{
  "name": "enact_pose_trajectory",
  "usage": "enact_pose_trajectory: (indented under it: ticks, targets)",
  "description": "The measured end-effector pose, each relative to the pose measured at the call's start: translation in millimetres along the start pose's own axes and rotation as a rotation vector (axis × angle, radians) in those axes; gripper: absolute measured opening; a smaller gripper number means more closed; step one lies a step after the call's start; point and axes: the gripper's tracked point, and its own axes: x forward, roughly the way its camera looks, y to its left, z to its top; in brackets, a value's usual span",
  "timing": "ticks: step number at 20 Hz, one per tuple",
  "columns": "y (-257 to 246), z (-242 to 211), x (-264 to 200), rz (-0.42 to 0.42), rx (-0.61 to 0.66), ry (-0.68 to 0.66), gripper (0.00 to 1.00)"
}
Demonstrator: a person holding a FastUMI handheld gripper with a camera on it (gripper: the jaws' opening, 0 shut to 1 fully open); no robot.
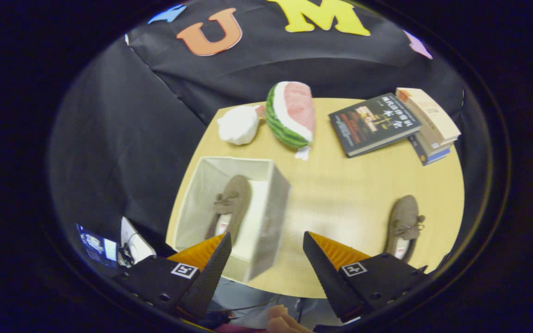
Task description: Open the storage box then place both shoes into the box .Put the left shoe in first, then the right shoe, with the right side of both shoes facing outward in a uniform manner.
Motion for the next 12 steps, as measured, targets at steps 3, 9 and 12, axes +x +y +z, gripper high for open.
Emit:
enact_pose_trajectory:
  ticks: [3,9,12]
  targets:
    - [-76,-14,-3,-0.063,0.022,0.01,0.96]
    - [-225,-54,10,-0.213,0.099,0.051,0.96]
    - [-274,-74,25,-0.265,0.089,0.101,0.96]
